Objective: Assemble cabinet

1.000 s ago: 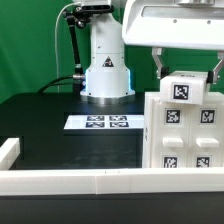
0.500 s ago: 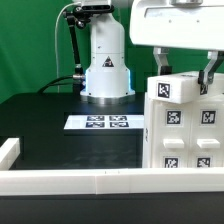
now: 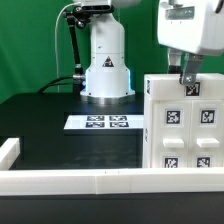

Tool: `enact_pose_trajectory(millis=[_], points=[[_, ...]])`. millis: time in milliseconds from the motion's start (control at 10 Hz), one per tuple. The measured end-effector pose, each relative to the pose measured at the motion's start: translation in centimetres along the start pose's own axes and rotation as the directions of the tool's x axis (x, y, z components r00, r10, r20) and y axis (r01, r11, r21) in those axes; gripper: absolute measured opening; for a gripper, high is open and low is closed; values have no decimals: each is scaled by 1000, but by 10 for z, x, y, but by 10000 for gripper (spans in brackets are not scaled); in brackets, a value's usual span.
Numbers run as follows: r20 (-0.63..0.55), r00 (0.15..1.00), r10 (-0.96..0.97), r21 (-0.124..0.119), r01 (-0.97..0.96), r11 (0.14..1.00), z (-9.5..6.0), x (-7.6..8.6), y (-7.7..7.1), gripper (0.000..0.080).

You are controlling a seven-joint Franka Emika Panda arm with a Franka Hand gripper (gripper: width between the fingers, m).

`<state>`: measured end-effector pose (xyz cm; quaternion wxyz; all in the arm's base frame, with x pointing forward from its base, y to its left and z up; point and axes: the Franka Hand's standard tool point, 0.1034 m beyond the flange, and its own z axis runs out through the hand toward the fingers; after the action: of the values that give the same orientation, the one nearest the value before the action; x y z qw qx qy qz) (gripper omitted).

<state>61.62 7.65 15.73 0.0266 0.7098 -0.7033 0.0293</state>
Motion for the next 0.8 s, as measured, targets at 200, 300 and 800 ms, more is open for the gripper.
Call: enact_pose_trajectory(millis=[200, 300, 800], points=[[-5, 979, 203, -14, -203, 979, 1, 0, 3, 561], [-8, 974, 227, -18, -227, 974, 1, 1, 4, 562], [25, 972, 234, -28, -233, 972, 2, -2, 4, 775]])
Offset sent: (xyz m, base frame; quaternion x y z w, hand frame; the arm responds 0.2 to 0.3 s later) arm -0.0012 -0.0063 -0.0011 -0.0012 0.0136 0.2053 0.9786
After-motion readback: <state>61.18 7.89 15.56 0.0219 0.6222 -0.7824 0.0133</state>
